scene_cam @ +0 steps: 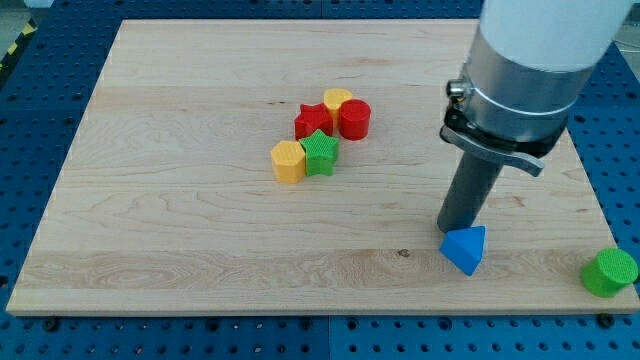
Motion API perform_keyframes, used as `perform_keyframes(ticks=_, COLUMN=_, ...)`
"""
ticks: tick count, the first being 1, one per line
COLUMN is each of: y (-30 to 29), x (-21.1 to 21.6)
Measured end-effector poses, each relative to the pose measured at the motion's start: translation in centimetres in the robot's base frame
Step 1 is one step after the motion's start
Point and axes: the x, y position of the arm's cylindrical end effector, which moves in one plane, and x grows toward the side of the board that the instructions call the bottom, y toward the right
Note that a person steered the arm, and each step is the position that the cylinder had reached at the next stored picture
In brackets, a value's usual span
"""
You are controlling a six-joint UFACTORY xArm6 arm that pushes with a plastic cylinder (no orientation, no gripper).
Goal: Place the blue triangle left to the green circle
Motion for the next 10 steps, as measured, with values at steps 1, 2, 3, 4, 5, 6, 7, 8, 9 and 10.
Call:
perform_keyframes(ticks=1, y=-1.4, x=-0.9)
perform_keyframes(ticks=2, y=-5.4, x=-0.8)
perform_keyframes(ticks=3, y=-5.4, x=0.3)
perform_keyframes(ticks=4, y=-1.9, x=0.4)
perform_keyframes(ticks=5, y=0.8, x=0.5)
perform_keyframes(ticks=6, y=-0.6, x=0.5)
perform_keyframes(ticks=7, y=-4.6, x=0.6)
perform_keyframes(ticks=8, y=-6.1, x=1.8)
perform_keyframes(ticks=9, y=-4.2, x=2.8)
perform_keyframes(ticks=10, y=0.3, x=3.0)
